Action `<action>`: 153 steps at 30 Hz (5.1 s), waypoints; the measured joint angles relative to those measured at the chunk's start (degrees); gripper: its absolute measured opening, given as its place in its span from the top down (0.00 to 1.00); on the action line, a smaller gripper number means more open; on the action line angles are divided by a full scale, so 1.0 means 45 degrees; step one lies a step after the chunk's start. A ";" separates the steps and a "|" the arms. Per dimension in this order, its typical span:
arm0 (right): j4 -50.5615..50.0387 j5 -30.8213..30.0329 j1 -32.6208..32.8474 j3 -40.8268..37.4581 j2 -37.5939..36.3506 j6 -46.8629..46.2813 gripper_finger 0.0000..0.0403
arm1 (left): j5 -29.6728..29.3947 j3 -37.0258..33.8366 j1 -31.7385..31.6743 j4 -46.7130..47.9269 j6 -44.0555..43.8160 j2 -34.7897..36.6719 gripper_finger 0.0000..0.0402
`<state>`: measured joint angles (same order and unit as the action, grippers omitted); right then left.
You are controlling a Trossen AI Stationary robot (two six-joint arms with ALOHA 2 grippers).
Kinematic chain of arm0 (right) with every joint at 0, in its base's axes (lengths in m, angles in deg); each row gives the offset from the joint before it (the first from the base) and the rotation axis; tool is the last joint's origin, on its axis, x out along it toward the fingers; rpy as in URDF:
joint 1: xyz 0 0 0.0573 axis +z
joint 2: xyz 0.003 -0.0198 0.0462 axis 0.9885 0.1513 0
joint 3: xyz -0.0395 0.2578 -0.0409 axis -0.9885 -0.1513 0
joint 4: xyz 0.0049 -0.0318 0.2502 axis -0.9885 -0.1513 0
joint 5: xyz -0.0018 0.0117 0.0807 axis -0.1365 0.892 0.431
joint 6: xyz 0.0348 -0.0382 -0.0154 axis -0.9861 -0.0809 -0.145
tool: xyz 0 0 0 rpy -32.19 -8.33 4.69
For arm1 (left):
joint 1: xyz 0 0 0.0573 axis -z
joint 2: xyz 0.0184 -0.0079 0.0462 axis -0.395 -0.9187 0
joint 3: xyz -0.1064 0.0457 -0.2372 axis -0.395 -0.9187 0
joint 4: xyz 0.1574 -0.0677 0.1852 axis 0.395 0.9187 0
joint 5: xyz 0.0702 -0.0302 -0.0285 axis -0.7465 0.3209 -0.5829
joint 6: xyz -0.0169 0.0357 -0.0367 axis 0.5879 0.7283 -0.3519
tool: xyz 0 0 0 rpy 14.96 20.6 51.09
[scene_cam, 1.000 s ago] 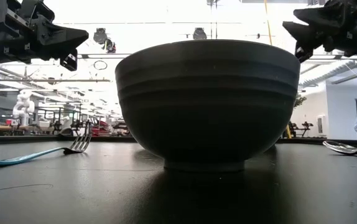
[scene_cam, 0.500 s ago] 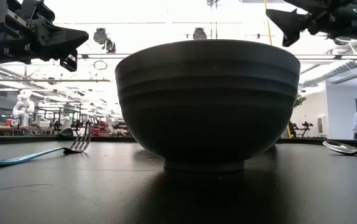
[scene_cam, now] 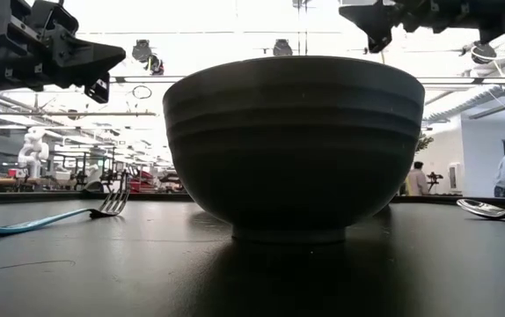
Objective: Set table place
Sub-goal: Put the black bowl on the yellow plate
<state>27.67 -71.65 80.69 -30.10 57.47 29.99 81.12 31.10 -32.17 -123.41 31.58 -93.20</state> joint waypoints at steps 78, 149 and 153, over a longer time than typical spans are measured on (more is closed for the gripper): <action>-0.6651 -0.1495 0.3240 0.6641 0.8569 -0.3609 0.43 | -0.0095 0.0002 0.0005 0.0486 0.0000 -0.0005 0.94; -0.6248 -0.1356 0.3993 0.6616 1.1629 -0.5072 0.43 | -0.0095 0.0000 0.0005 0.0642 0.0039 -0.0005 0.94; -0.6213 -0.1355 0.3993 0.6616 1.1629 -0.5057 0.43 | -0.0095 0.0000 0.0005 0.0651 0.0038 -0.0004 0.94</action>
<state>-0.29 -77.75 98.66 -0.33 109.80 7.23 80.70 31.10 -32.15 -120.48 31.74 -93.21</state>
